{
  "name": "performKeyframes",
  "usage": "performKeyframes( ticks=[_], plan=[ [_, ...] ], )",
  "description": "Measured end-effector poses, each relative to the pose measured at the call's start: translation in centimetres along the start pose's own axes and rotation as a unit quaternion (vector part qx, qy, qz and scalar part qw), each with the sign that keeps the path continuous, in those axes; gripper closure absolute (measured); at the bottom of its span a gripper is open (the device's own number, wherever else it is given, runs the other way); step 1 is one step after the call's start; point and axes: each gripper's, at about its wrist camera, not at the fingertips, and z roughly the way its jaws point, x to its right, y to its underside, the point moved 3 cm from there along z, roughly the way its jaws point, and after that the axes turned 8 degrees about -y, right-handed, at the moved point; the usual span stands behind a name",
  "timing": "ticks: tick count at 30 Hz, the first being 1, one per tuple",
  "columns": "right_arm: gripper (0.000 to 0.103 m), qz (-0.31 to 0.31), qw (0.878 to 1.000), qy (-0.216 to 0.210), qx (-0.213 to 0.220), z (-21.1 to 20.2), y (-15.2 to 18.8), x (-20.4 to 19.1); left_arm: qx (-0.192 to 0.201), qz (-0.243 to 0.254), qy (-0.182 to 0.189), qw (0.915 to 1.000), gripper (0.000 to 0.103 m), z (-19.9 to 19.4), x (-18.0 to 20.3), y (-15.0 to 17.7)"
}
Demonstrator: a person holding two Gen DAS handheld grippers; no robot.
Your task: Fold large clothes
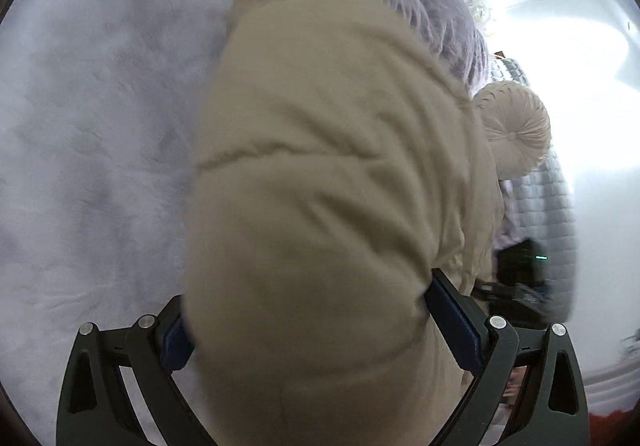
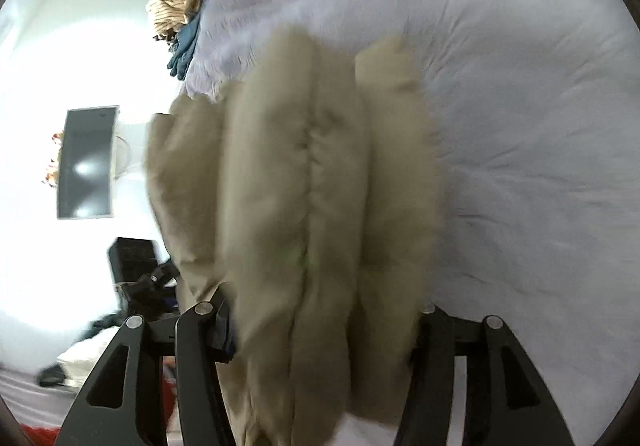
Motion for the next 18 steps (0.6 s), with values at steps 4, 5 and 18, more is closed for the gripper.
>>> performKeyframes(
  ticks=[4,5,18],
  plan=[
    [0.045,-0.056,0.997,-0.023,0.045,-5.6,1.6,-2.9,0.072,0.018,-0.036,0.9966,0.003,-5.1,0.9,-1.0],
    [0.045,-0.062,0.996,-0.037,0.046,-5.8,2.1,-3.6,0.092,0.019,-0.041,0.9948,0.003,-6.2,1.6,-1.6],
    [0.045,-0.114,0.984,-0.016,0.136,-7.6,1.5,-9.8,0.117,0.067,-0.097,0.9862,0.003,-2.0,5.9,-8.2]
  ],
)
